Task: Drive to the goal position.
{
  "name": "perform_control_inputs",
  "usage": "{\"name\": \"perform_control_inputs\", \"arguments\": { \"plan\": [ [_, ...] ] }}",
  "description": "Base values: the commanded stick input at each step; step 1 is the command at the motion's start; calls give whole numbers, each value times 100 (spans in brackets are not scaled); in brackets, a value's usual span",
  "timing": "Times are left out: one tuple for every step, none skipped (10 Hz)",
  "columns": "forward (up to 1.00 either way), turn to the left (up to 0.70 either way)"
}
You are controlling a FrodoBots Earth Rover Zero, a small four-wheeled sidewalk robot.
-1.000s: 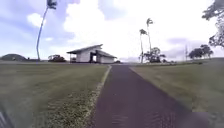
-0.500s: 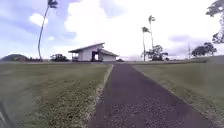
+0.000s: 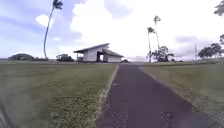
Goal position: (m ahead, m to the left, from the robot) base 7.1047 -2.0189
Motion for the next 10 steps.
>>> {"name": "perform_control_inputs", "arguments": {
  "plan": [
    [70,0],
    [70,0],
    [70,0],
    [70,0],
    [70,0],
    [70,0],
    [70,0],
    [70,0],
    [70,0],
    [70,0]
  ]
}}
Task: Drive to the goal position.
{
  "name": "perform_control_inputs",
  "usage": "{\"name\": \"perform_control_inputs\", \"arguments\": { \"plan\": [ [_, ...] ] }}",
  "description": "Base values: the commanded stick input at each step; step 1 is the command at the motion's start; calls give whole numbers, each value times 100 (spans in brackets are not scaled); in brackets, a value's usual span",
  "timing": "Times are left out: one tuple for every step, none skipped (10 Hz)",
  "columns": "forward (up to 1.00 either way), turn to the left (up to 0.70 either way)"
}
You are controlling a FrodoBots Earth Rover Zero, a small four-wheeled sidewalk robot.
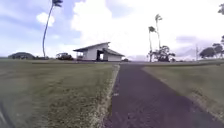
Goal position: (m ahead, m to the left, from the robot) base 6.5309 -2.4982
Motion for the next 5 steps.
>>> {"name": "perform_control_inputs", "arguments": {
  "plan": [
    [70,-14],
    [70,-35],
    [70,-35],
    [70,-35],
    [70,-35]
  ]
}}
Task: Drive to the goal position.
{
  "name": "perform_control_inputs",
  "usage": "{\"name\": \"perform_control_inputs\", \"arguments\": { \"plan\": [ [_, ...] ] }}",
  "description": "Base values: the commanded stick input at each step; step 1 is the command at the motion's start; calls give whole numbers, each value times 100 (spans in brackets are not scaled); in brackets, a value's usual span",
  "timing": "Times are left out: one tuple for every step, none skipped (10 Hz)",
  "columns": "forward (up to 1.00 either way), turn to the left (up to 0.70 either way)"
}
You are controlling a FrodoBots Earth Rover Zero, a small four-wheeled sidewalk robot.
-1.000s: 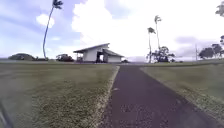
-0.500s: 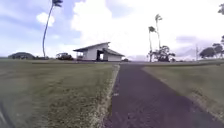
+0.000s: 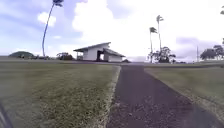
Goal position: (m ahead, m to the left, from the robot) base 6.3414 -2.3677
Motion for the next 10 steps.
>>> {"name": "perform_control_inputs", "arguments": {
  "plan": [
    [70,-35],
    [70,-35],
    [70,-35],
    [70,-34],
    [70,-35],
    [70,-35],
    [70,-35],
    [70,-19],
    [70,-3],
    [70,0]
  ]
}}
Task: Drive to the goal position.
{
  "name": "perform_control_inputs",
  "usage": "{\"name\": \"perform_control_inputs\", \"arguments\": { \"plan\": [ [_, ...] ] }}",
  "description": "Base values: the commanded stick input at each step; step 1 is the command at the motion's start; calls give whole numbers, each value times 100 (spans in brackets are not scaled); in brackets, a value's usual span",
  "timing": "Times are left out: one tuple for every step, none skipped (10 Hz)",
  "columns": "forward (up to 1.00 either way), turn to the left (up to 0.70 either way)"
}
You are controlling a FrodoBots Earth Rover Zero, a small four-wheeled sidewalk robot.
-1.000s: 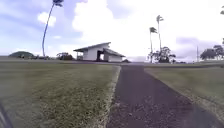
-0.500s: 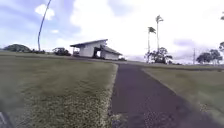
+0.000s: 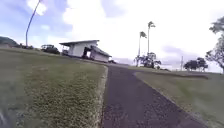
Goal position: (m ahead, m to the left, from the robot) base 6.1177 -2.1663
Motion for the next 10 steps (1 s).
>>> {"name": "perform_control_inputs", "arguments": {
  "plan": [
    [70,0],
    [70,0],
    [70,0],
    [70,0],
    [70,0],
    [70,0],
    [70,0],
    [70,0],
    [70,0],
    [70,0]
  ]
}}
